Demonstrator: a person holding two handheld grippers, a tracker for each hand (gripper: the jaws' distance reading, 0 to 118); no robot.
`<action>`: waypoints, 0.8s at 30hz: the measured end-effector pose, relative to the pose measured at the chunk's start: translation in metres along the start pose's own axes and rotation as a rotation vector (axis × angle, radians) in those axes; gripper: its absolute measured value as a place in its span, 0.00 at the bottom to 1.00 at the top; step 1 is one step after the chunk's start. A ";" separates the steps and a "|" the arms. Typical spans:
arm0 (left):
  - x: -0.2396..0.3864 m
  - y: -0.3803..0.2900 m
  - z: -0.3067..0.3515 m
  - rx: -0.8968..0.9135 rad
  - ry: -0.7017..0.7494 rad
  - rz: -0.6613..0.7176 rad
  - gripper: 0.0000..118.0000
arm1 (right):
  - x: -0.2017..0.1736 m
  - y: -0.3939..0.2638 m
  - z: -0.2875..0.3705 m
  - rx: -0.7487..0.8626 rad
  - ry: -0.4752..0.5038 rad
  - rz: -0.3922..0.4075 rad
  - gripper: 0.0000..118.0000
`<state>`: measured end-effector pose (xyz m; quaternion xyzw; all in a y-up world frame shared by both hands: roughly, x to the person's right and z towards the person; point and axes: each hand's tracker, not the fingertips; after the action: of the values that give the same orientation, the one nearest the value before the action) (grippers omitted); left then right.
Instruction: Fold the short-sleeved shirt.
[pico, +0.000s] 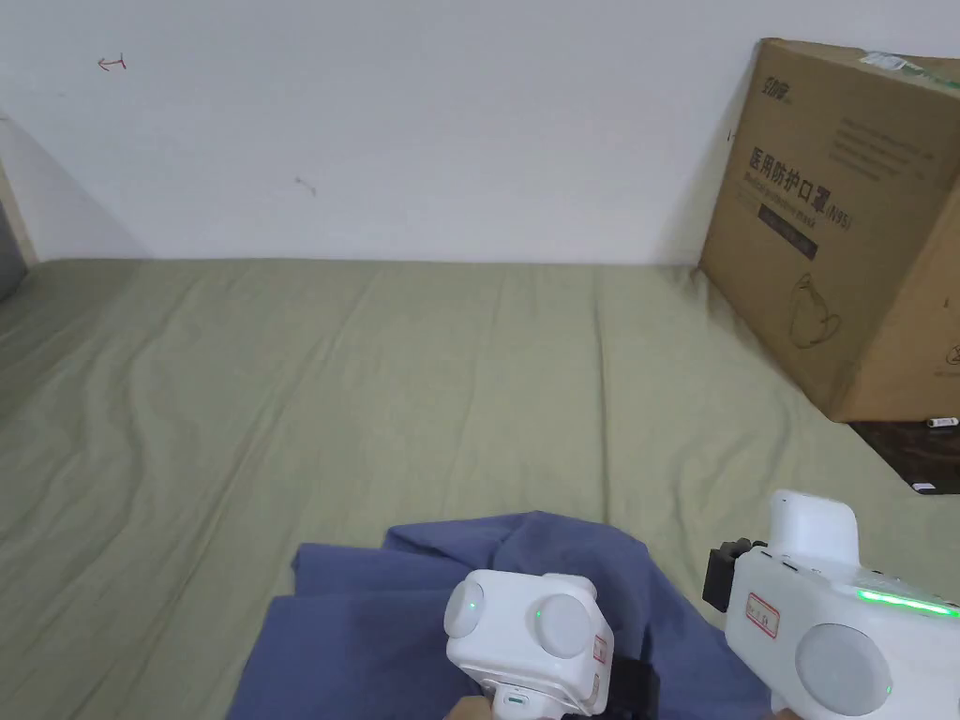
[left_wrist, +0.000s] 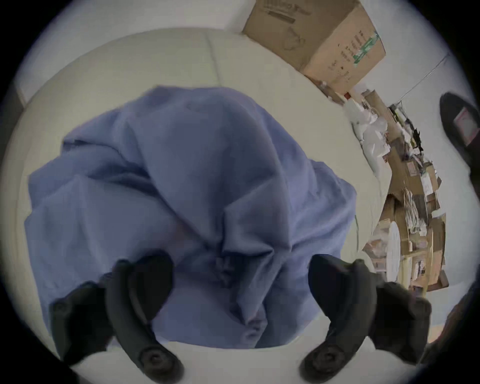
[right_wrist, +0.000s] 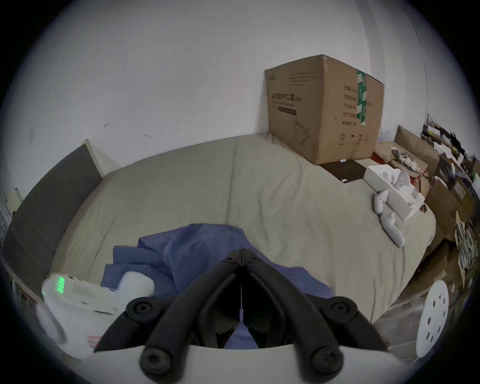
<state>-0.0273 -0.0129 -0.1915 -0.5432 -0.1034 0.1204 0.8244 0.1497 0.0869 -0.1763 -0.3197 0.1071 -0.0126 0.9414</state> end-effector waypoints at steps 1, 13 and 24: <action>-0.005 0.001 0.009 0.035 -0.005 0.009 0.90 | -0.003 0.000 0.000 -0.001 0.002 0.010 0.00; -0.123 -0.055 0.090 0.226 0.203 0.238 0.00 | -0.039 -0.011 -0.025 -0.061 0.097 0.040 0.00; -0.225 0.004 0.079 0.232 0.202 0.465 0.55 | -0.066 -0.013 -0.077 -0.142 0.114 0.092 0.00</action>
<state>-0.2650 -0.0126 -0.1740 -0.4636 0.1211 0.2628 0.8375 0.0699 0.0365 -0.2158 -0.3789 0.1758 0.0198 0.9084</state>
